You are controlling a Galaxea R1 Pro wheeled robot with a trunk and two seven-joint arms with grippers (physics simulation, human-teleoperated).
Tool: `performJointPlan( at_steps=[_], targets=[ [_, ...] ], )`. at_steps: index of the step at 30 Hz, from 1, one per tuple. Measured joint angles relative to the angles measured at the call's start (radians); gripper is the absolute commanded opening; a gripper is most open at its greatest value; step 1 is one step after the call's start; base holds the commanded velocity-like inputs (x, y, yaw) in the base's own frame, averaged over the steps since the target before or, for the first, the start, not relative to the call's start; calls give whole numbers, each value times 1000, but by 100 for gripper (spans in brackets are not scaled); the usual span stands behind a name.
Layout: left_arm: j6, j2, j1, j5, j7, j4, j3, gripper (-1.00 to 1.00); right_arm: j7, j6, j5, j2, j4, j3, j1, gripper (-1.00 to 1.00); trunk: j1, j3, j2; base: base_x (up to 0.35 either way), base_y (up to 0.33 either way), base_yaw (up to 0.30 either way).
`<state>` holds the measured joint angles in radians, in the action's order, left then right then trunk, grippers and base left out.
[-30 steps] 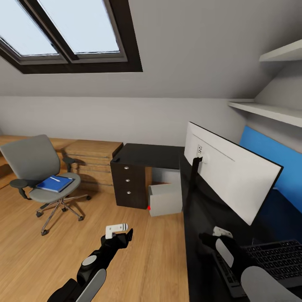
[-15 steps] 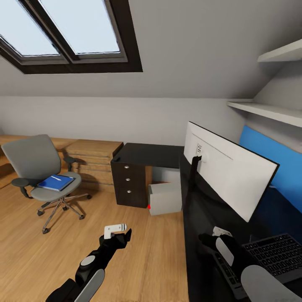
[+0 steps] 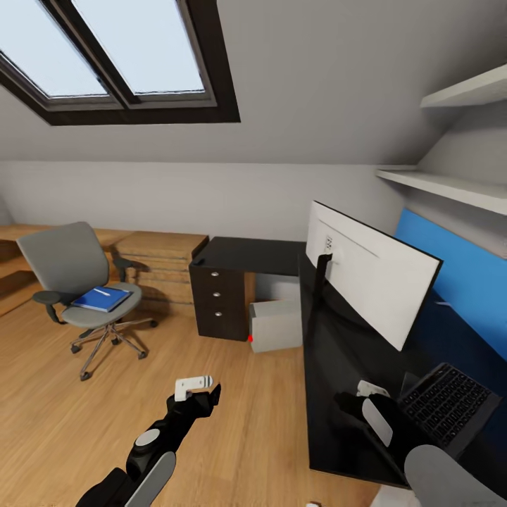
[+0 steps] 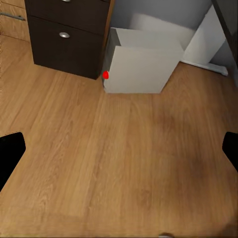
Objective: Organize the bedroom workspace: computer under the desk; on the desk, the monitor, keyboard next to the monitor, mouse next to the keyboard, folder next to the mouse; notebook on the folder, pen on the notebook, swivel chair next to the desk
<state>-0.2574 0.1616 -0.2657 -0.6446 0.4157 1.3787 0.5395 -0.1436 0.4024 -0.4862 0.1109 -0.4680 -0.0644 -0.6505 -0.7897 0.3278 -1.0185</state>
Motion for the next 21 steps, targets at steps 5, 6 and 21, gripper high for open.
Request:
performJointPlan(
  at_steps=[5,6,21],
  targets=[
    [-1,1,0,-2,0,0,-1,100,0,0,-2,0,0,0,0,100,0,0,0,-310,-95,0],
    [-1,1,0,-3,0,0,-1,100,0,0,-2,0,0,0,0,100,0,0,0,-293,-184,0],
    [-1,2,0,-3,0,-15,-1,100,-1,0,-5,1,-1,0,0,100,0,0,0,-181,-260,0]
  ],
)
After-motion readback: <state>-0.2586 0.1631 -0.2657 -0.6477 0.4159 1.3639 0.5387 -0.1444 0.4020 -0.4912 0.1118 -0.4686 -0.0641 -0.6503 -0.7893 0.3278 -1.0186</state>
